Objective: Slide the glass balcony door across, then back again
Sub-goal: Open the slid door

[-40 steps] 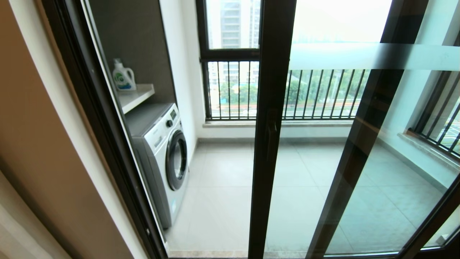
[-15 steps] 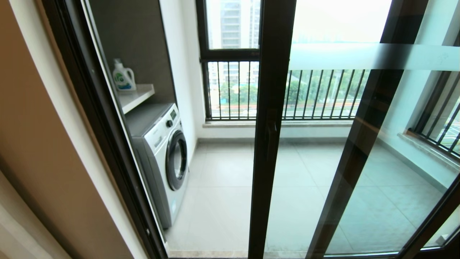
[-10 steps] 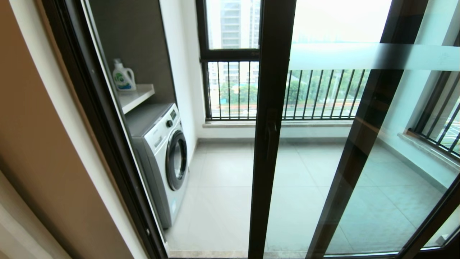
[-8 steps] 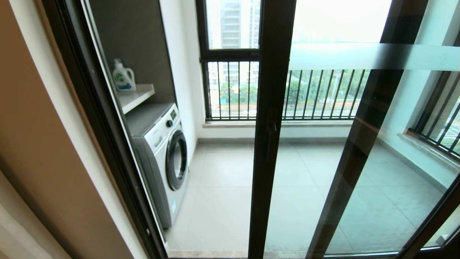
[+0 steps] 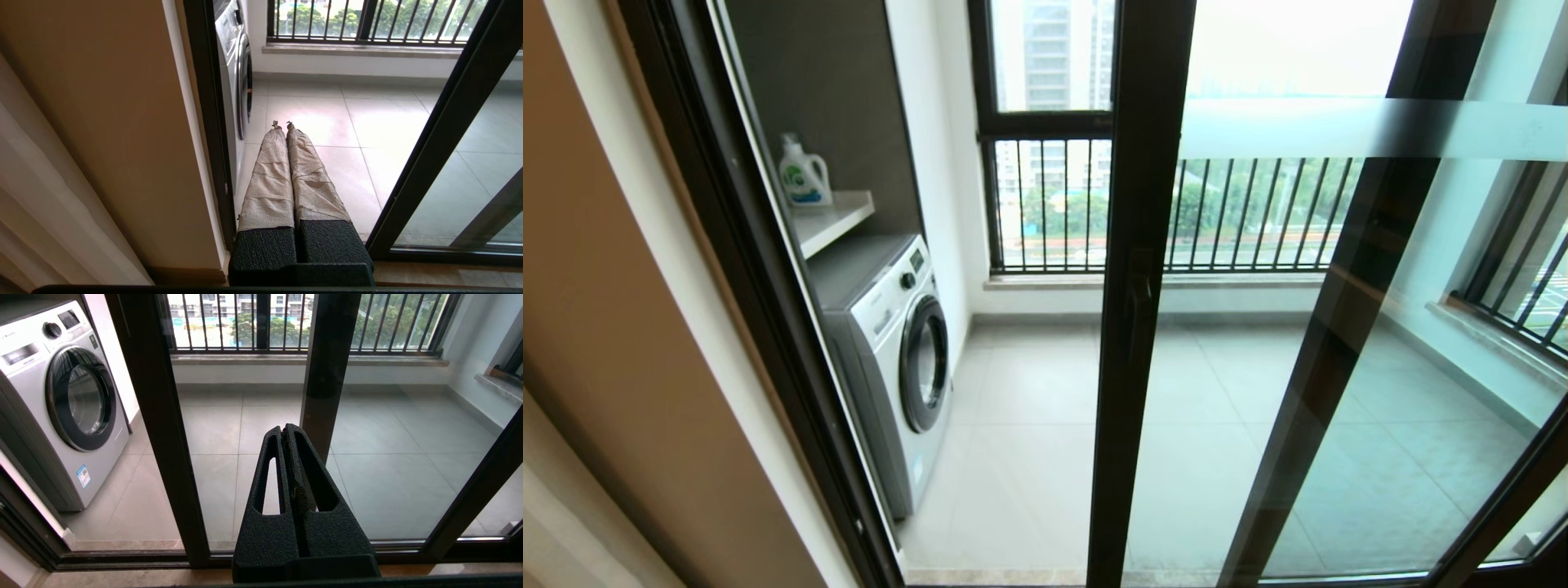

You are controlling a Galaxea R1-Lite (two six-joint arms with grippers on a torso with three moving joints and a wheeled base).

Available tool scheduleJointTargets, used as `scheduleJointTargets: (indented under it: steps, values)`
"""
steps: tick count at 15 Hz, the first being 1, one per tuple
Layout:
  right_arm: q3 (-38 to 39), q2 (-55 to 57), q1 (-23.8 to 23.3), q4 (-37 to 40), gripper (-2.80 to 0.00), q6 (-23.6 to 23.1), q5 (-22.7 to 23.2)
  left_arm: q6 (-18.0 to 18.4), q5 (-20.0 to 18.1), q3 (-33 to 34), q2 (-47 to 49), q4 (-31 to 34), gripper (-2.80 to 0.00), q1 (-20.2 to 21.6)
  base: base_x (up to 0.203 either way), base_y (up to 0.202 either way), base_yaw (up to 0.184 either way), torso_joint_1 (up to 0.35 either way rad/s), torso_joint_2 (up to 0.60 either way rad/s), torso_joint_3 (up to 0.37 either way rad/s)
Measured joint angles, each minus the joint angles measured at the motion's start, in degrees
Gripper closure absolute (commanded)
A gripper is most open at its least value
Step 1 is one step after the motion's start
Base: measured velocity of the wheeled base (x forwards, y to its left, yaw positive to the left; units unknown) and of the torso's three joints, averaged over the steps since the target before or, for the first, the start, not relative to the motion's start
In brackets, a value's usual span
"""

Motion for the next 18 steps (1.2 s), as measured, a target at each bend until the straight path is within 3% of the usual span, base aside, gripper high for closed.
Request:
scheduleJointTargets:
  steps: [6, 13, 16, 18]
  values:
    - [-13.37, 9.98, 0.00, 1.44, 0.00, 1.80, 1.66, 0.00, 0.02, 0.00, 0.00, -0.02, 0.00, 0.00, 0.000, 0.000, 0.000, 0.000, 0.00, 0.000]
    - [-31.42, 40.97, 0.34, -4.68, 0.00, 4.93, 7.11, 0.02, 0.02, 0.00, 0.00, 0.00, 0.00, 0.00, 0.000, 0.000, 0.000, 0.000, 0.00, 0.000]
    - [-36.61, 54.19, 4.48, -6.56, 0.00, 7.47, 9.97, 0.00, 0.02, 0.00, 0.00, 0.00, 0.00, 0.00, 0.000, 0.000, 0.000, 0.000, 0.00, 0.000]
    - [-38.55, 62.26, 10.42, -7.47, 0.00, 7.95, 10.49, 0.00, 0.02, 0.00, 0.00, -0.04, 0.00, 0.00, 0.000, 0.000, 0.000, 0.000, 0.00, 0.000]
